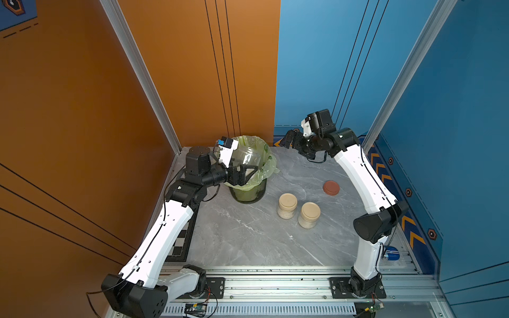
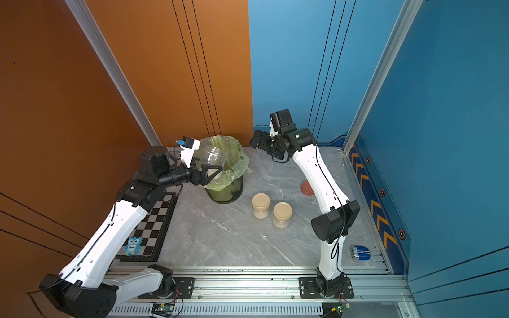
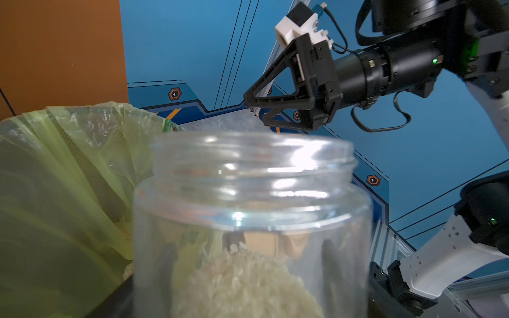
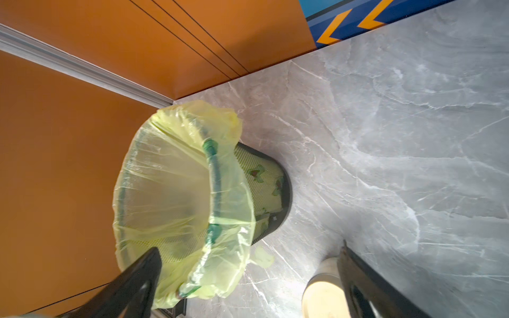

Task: Empty moldy rice from jars
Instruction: Pour the moldy rice from the jar into the trash bin.

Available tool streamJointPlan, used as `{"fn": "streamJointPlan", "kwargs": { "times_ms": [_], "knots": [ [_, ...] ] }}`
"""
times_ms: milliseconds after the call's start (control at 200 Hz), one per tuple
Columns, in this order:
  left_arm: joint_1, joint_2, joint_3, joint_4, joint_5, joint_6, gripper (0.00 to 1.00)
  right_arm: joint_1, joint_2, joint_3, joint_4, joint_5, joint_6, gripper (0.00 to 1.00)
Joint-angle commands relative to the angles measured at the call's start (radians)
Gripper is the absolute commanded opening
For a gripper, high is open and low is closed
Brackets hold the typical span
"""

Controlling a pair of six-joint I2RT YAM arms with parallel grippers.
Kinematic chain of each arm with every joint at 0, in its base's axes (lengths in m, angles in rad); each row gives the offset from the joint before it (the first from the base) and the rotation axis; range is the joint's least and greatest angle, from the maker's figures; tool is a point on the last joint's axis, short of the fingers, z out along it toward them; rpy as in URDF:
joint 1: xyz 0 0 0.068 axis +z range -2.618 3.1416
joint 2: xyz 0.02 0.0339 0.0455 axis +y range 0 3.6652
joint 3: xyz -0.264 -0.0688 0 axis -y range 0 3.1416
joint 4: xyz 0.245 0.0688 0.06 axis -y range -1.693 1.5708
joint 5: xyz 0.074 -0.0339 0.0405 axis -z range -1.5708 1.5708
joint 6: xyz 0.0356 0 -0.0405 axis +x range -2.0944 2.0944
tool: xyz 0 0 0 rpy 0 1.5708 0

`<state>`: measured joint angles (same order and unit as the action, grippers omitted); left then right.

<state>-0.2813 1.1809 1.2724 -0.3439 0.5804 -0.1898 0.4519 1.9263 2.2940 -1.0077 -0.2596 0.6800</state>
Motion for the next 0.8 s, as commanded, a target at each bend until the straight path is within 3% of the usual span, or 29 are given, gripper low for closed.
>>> {"fn": "streamJointPlan", "kwargs": {
  "times_ms": [0,480,796],
  "knots": [
    [0.012,-0.002,0.056,0.052,0.006,0.019,0.00,0.036,-0.034,0.053,-0.009,-0.017,0.049,1.00],
    [0.046,0.094,0.121,0.052,-0.029,0.039,0.00,0.100,-0.031,0.085,0.225,-0.160,0.180,1.00],
    [0.070,0.202,0.222,0.052,-0.019,0.038,0.00,0.120,0.061,0.173,0.257,-0.221,0.134,1.00]
  ]
}}
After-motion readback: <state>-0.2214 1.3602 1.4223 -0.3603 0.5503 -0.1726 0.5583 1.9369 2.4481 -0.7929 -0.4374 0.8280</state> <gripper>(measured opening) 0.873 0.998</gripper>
